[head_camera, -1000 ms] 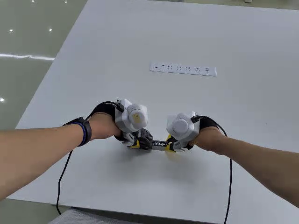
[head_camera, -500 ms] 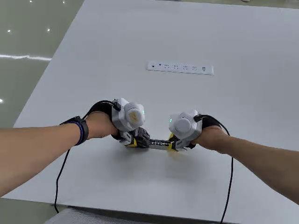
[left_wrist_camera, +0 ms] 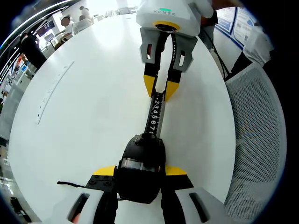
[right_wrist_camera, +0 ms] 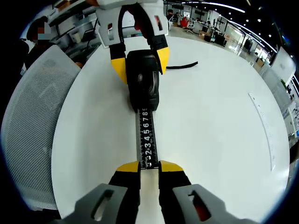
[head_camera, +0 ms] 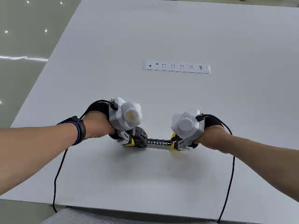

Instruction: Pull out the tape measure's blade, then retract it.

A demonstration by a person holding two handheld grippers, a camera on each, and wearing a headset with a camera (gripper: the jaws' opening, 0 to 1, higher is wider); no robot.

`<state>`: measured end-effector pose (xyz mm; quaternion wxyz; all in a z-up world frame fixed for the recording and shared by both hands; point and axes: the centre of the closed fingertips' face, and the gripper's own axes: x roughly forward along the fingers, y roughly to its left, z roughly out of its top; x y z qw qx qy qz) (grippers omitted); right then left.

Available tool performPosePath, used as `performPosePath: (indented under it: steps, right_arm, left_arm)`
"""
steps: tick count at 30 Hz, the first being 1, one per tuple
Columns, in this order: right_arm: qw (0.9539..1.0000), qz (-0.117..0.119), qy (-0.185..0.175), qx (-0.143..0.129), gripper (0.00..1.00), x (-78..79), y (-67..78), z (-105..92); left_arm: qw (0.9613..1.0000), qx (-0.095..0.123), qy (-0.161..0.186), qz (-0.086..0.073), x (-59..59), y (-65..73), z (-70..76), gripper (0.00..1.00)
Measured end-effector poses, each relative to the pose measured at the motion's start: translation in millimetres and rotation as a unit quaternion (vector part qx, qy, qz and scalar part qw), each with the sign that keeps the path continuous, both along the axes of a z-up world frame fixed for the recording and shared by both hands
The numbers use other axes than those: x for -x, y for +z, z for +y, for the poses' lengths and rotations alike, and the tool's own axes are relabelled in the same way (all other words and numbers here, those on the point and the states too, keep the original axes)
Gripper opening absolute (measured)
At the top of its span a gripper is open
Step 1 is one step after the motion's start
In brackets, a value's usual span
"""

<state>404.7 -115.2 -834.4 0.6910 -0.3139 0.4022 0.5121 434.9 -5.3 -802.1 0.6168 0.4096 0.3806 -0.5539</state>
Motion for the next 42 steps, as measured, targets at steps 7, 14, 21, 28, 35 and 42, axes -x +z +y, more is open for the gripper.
performPosePath:
  steps: [7,14,21,28,35,42]
  right_arm:
    - [1.0,0.0,-0.004,0.001,0.13,2.9,0.1,-8.9]
    - [1.0,0.0,-0.006,0.001,0.13,3.5,0.2,-13.4]
    - [0.9999,0.0,-0.01,0.002,0.13,5.4,0.4,-22.6]
    - [0.9999,0.0,-0.014,0.003,0.13,7.5,0.6,-30.3]
    - [0.9998,0.0,-0.018,0.006,0.13,9.4,0.1,-39.4]
    - [0.9997,0.0,-0.024,0.008,0.13,11.2,0.0,-49.4]
  left_arm:
    - [1.0,-0.002,-0.001,0.0,0.7,-0.1,-0.5,0.33]
    - [1.0,-0.003,-0.001,-0.001,0.9,0.0,-0.6,0.33]
    - [1.0,-0.007,-0.002,-0.001,1.0,0.0,-0.8,0.33]
    - [0.9999,-0.01,-0.002,-0.001,0.7,-0.1,-0.8,0.32]
    - [0.9999,-0.011,-0.002,-0.003,0.3,-0.2,-1.2,0.32]
    - [0.9999,-0.013,0.0,-0.003,-0.1,-0.6,-1.4,0.32]
